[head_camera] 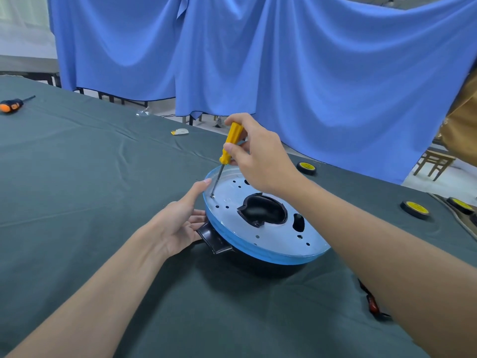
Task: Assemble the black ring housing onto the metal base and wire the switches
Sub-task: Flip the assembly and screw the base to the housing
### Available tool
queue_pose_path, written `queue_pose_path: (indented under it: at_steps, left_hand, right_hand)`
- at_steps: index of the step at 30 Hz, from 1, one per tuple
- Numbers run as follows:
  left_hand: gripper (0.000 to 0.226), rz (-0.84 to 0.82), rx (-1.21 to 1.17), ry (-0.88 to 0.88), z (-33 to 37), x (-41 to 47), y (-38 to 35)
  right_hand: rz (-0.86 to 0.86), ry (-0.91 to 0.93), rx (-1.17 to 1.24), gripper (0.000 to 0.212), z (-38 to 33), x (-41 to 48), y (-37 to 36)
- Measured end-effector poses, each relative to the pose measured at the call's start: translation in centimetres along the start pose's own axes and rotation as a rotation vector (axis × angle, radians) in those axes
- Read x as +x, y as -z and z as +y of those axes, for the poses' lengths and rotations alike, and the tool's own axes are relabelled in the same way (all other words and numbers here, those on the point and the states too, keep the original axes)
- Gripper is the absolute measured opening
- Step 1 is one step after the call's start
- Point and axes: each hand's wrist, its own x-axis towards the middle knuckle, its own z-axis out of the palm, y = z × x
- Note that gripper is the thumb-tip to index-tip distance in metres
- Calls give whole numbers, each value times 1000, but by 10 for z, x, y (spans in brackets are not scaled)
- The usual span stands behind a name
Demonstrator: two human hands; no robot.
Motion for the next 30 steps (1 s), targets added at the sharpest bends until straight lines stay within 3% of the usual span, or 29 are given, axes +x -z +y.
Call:
queue_pose_path:
  at_steps: [5, 14, 18, 22, 25, 30]
  left_hand:
    - [69, 12, 15, -2, 0, 0, 0]
    - [67, 41, -6, -9, 0, -2, -1]
    - [66, 69, -5, -22, -1, -1, -2]
    - [67, 63, -18, -20, -1, -2, -2]
    - [68, 60, -25, -10, -1, -3, -2]
    - [71, 45, -14, 1, 0, -4, -2]
  right_hand:
    - [-78, 4, -179, 15, -7, 12, 2]
    - [-146, -210, -487, 30, -23, 29, 2]
    - [-286, -237, -554, 35, -35, 34, 12]
    - [-444, -184, -575, 9, -43, 43, 18]
    - [-390, -120, -613, 23, -38, 45, 15]
    - [-276, -55, -493, 18, -35, 43, 2]
